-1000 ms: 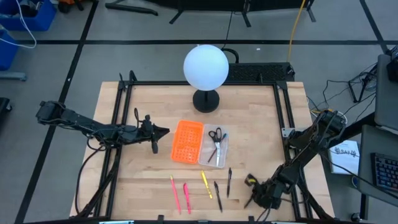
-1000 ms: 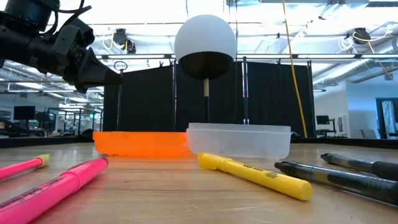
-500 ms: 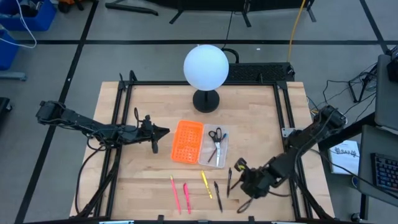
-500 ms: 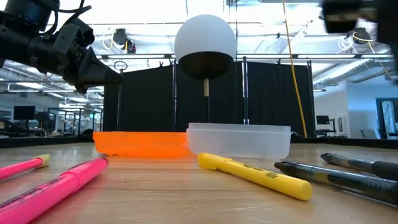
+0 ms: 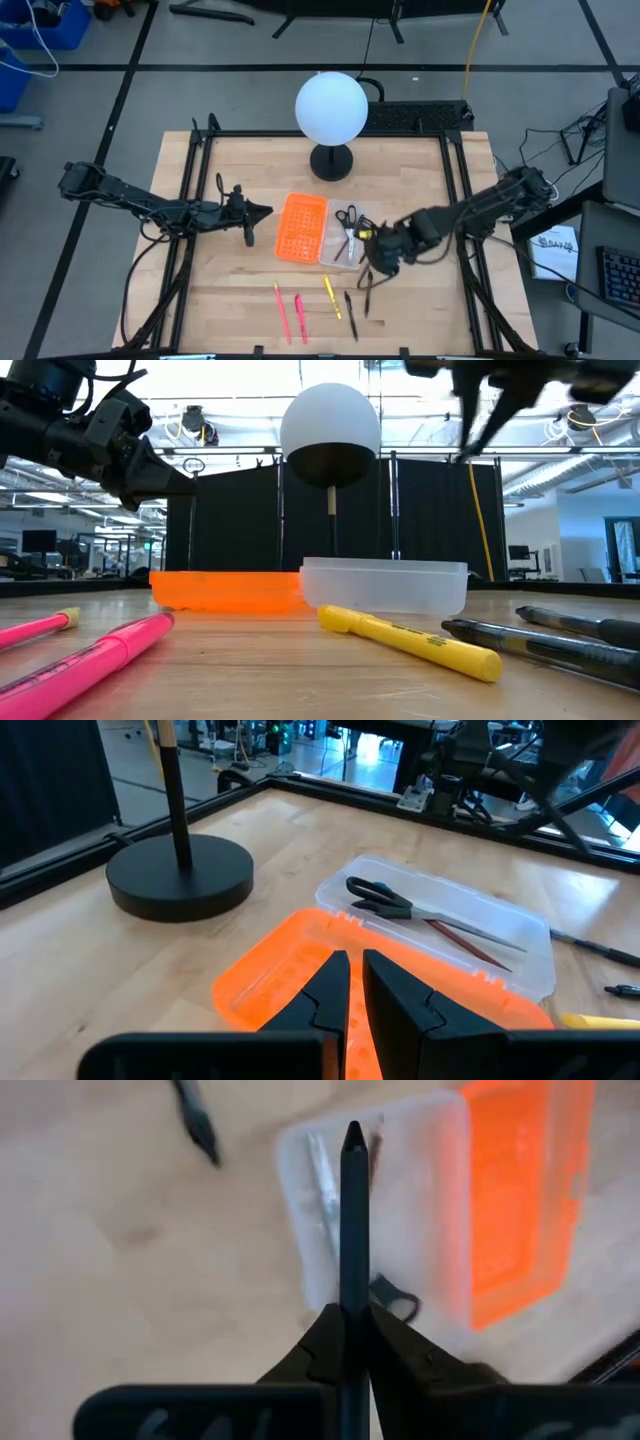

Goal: Pick & place school supplies into a supply box
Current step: Put the right black pen into the pencil box

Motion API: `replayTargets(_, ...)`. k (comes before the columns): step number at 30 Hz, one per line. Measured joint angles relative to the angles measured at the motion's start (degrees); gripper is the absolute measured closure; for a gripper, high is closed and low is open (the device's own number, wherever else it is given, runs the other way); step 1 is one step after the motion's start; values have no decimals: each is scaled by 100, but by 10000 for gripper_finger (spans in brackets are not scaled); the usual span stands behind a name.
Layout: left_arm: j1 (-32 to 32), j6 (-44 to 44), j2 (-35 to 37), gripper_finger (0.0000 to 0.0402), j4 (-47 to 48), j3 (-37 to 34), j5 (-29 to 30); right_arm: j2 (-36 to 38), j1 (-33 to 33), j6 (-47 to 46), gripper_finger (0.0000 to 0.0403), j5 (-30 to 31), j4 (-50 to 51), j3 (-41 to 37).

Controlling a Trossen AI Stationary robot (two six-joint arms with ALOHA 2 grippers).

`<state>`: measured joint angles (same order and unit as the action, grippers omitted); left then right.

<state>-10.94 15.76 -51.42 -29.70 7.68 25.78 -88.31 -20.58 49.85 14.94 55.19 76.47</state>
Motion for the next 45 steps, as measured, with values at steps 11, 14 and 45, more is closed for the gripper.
replayTargets(11,0,-239,0,360,36,0,38,-120,734,1964,378,-461,-1087,9)
replayTargets(14,0,-504,0,360,-81,2,199,-279,843,2171,382,-986,-1244,9)
replayTargets(45,0,-644,0,360,-6,2,368,-1682,2343,3335,381,-2818,-1547,4)
